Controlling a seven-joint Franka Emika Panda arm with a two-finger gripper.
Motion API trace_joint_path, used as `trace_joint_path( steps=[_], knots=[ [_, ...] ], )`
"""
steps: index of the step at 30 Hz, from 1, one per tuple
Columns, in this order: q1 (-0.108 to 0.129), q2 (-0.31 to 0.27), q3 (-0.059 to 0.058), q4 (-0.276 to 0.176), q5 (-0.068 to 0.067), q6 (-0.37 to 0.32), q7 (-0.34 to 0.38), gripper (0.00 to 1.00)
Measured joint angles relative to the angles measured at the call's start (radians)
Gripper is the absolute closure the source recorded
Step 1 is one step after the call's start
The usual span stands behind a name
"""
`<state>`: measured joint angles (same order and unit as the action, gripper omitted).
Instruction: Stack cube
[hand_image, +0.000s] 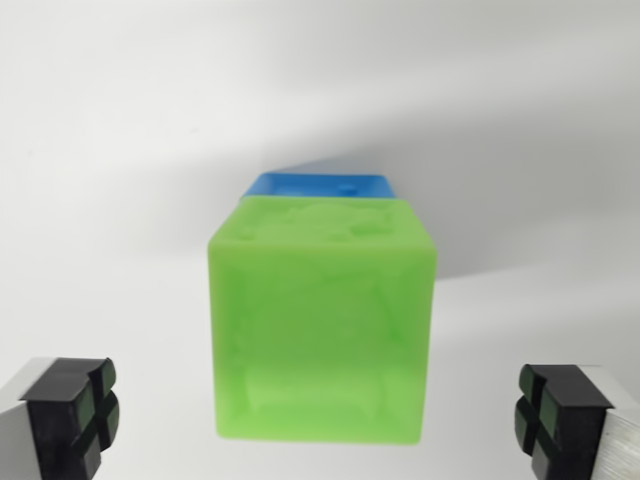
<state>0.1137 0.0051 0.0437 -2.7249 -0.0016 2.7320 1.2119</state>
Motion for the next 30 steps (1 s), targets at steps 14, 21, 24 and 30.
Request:
trace_joint_path(
  steps=[14, 21, 24, 30],
  knots=[
    [0.002, -0.169, 0.000, 0.009, 0.011, -0.177, -0.008, 0.00],
    [0.003, -0.247, 0.000, 0.030, 0.014, -0.275, -0.010, 0.00],
    [0.003, -0.278, 0.000, 0.041, 0.015, -0.317, -0.010, 0.00],
    [0.003, -0.329, 0.000, 0.067, 0.016, -0.394, -0.012, 0.00]
  ],
)
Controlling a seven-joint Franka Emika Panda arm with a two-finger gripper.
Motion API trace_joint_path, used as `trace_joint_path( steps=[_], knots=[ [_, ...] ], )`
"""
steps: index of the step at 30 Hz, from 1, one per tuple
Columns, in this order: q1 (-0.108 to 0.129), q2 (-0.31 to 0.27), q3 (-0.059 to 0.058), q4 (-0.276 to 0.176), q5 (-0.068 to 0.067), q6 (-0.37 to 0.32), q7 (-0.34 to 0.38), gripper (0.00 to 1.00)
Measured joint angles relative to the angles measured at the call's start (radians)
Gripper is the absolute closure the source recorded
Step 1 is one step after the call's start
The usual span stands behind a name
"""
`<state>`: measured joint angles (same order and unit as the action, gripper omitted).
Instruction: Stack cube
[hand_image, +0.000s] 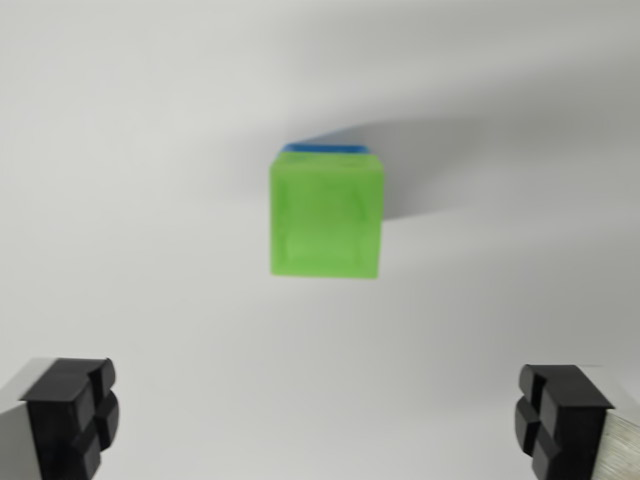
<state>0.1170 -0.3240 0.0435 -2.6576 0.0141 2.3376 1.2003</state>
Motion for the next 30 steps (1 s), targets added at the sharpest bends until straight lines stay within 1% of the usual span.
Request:
trace_joint_path(
  steps=[9, 18, 30],
  knots=[
    [0.000, -0.063, -0.001, 0.048, 0.000, -0.111, -0.001, 0.00],
    [0.000, -0.107, -0.002, 0.102, 0.001, -0.209, -0.001, 0.00],
    [0.000, -0.139, -0.003, 0.161, 0.001, -0.301, -0.002, 0.00]
  ],
)
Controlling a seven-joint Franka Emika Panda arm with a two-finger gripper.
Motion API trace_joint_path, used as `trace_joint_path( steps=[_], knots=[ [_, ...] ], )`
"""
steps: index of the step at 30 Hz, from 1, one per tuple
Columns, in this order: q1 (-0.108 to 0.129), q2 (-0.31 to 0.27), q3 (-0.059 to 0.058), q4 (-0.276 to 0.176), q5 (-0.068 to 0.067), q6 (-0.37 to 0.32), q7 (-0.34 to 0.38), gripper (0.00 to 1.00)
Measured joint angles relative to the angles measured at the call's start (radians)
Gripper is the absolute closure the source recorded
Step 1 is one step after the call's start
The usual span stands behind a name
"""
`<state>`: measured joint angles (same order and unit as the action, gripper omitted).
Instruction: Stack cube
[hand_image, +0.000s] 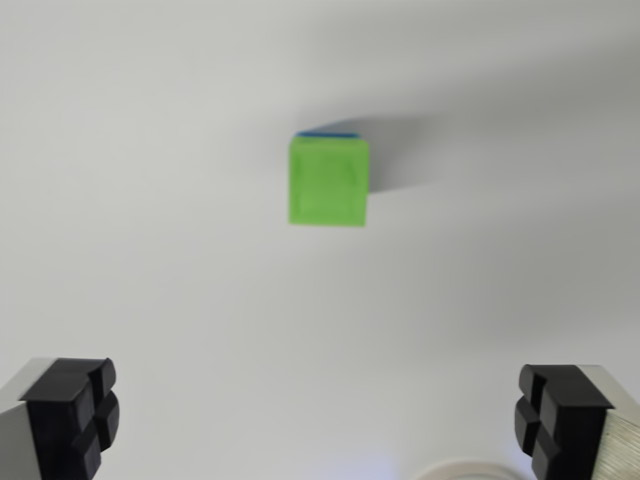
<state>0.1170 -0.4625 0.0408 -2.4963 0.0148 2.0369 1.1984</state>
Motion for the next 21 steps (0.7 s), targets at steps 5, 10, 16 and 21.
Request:
trace_joint_path(
  steps=[5, 10, 16, 21],
  knots=[
    [0.000, -0.008, 0.000, 0.019, 0.000, -0.027, 0.000, 0.00],
    [0.000, -0.012, -0.001, 0.032, 0.000, -0.044, 0.000, 0.00],
    [0.000, -0.014, -0.001, 0.039, 0.000, -0.053, 0.000, 0.00],
    [0.000, -0.014, -0.001, 0.039, 0.000, -0.053, 0.000, 0.00]
  ],
)
